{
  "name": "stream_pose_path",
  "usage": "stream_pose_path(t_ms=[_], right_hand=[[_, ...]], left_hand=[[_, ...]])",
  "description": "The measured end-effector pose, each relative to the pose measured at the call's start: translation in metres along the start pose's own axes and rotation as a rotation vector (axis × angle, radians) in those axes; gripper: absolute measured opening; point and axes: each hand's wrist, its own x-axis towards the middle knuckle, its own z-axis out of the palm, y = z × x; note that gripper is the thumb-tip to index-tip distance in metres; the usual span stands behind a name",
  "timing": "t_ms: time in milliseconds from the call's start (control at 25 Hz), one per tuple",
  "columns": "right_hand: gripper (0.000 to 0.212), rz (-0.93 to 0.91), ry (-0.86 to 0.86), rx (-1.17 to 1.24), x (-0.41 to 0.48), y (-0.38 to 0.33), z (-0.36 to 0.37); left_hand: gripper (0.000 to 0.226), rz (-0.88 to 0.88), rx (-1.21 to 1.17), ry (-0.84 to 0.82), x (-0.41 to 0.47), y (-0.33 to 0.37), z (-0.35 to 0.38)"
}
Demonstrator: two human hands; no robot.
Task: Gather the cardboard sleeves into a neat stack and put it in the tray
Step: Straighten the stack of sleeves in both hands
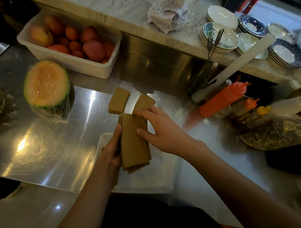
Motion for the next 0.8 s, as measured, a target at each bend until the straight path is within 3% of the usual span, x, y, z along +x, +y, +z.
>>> stream_pose_path(t_ms=[320, 520, 640, 800], right_hand=[[0.037, 0.035, 0.177, 0.191, 0.005, 0.001, 0.003], [0.034, 0.097, 0.307, 0.270, 0.017, 0.020, 0.001], [0.025, 0.172, 0.388, 0.343, 0.032, 0.043, 0.007], [0.028, 0.285, 0.414, 0.330, 0.055, 0.073, 0.021]], left_hand=[[0.096, -0.006, -0.131, -0.133, 0.007, 0.002, -0.006], [0.100, 0.131, -0.068, 0.125, -0.001, -0.006, -0.012], [0.100, 0.025, -0.195, -0.175, 0.009, 0.014, -0.008], [0.100, -0.046, -0.284, -0.337, 0.021, 0.032, -0.012]])
